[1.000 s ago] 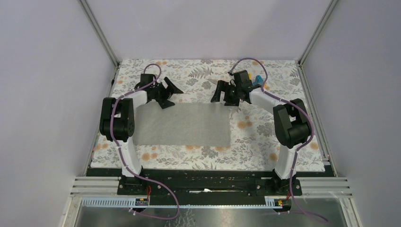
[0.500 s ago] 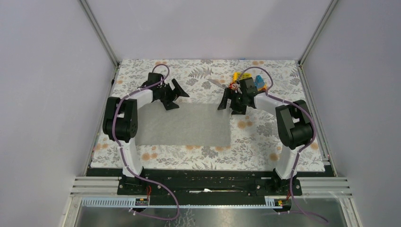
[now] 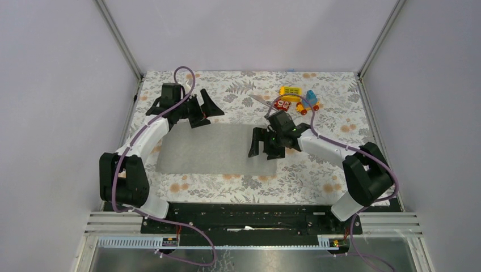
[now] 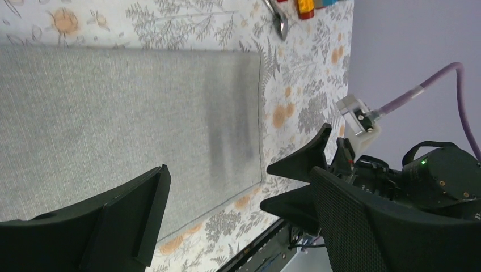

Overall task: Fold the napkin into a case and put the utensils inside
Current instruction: Smooth out the rectangle-folded napkin at the center of the board.

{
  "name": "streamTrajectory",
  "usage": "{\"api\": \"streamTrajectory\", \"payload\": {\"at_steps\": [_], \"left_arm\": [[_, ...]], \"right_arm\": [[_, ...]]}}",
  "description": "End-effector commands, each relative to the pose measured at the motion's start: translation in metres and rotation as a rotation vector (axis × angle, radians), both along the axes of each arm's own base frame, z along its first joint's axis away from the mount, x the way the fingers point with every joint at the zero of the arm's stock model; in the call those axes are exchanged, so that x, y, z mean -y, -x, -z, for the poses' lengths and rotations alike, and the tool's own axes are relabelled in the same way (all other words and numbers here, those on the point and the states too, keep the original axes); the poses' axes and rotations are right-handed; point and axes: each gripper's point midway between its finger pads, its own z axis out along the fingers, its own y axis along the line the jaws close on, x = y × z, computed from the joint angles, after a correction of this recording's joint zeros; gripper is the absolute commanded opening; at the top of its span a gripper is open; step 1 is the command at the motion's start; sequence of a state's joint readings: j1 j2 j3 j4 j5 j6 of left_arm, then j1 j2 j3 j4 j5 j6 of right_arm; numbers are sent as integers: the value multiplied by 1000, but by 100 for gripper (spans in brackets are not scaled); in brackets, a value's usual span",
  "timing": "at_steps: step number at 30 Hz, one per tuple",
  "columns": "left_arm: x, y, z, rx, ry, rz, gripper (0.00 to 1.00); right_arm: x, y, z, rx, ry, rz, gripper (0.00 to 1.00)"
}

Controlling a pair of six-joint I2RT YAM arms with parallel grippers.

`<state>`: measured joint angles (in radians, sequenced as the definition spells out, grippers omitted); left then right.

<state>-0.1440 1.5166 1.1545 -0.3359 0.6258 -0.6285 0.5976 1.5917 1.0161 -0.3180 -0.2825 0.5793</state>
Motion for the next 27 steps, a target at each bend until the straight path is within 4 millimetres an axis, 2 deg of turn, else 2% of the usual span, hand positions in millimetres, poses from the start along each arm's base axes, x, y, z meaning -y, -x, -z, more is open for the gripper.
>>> {"api": "streamTrajectory", "payload": {"at_steps": [1,5,8,14,19,22,27], "left_arm": [[7,22,-6,23,16,75,99],[8,28,-10,35,22,89,99],[8,35,-8,29,25,100,99],[6,46,-6,27,18,103,99],[3,52,-10,35,12,94,99],[1,54,-9,31,-1,86,99],[0,56,-3,14,-7,80,99]], "right_arm": [[-27,21,4,-55,-34,-10,97],[-42,21,15,-57,-50,-30,97],[-42,18,25,-53,-32,-28,97],[-22,20,54,-44,65,-9,98],[-6,24,70,-41,88,41,98],[10,26,78,-48,130,97,98],[63,39,88,-76,199,237,99]]}}
